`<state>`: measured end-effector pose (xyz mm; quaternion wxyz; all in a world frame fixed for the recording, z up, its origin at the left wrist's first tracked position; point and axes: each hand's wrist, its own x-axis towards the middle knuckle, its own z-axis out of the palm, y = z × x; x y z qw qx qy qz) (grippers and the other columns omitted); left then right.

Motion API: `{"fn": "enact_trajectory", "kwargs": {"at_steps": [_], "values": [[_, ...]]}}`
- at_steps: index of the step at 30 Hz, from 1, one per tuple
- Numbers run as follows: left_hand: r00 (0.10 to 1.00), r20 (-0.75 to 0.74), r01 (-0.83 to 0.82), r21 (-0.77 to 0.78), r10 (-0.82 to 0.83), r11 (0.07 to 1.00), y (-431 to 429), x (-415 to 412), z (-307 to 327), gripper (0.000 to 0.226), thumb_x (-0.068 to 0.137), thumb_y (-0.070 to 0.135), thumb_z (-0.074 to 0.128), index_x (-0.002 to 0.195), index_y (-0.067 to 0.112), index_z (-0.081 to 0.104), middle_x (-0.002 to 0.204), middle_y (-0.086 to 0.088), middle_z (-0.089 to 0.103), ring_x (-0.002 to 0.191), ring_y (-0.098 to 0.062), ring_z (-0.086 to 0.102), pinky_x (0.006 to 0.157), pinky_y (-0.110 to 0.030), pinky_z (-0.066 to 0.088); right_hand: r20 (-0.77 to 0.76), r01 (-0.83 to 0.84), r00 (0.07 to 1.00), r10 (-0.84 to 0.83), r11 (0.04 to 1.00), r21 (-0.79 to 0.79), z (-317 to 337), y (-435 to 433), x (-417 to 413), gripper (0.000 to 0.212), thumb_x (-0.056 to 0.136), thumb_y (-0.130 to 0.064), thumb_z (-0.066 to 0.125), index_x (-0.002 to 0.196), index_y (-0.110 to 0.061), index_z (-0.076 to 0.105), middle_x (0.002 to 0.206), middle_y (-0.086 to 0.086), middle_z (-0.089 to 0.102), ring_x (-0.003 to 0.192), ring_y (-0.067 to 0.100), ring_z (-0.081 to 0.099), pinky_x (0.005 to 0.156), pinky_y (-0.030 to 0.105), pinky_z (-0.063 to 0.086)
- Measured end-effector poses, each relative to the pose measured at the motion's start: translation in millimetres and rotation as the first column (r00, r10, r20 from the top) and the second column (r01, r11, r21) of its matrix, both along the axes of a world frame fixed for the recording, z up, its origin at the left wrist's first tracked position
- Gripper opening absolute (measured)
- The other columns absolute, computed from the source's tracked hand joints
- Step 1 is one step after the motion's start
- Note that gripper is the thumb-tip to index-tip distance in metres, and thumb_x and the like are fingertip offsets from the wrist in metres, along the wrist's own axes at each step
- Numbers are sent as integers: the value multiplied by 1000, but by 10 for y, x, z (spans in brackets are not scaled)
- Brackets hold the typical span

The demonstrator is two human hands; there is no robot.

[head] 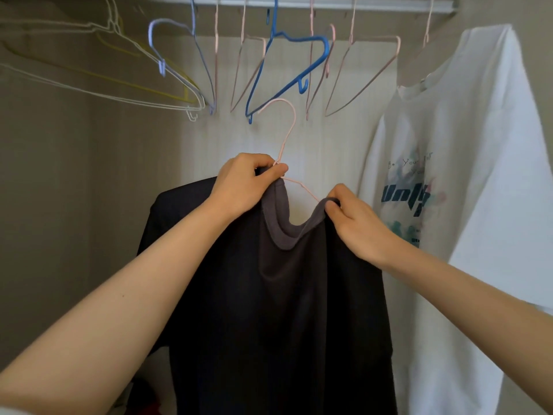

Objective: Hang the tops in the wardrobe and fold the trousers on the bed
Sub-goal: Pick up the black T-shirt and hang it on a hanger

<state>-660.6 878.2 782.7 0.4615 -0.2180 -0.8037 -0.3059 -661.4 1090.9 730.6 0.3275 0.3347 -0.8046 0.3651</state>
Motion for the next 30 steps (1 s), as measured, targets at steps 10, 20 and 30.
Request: {"fn": "enact_trajectory", "kwargs": {"at_steps": [10, 20, 30], "values": [[1000, 23, -6, -25, 7, 1000, -128, 83, 144, 36, 82, 59, 64, 86, 25, 73, 80, 5, 71, 79, -14, 64, 75, -32, 50, 27, -20, 999, 24, 989, -143, 609, 374, 46, 14, 96, -14, 44, 92, -27, 50, 62, 1, 44, 49, 5, 37, 57, 29, 32], [960, -142, -233, 74, 241, 970, -386, 56, 250, 30, 96, 40, 57, 78, 17, 64, 69, 2, 62, 72, -19, 56, 66, -31, 42, -45, 72, 996, -78, 991, -115, 852, 747, 79, 34, 88, -21, 62, 117, -39, 58, 98, -14, 63, 87, 7, 60, 75, 22, 42], [932, -225, -256, 143, 283, 956, -426, 59, 243, 26, 97, 48, 50, 79, 30, 57, 69, 12, 59, 73, -21, 56, 65, -38, 45, -138, 54, 989, -55, 998, -13, 791, 1004, 260, 33, 97, -32, 52, 71, -16, 64, 64, -5, 60, 60, 3, 52, 58, 12, 40]]}}
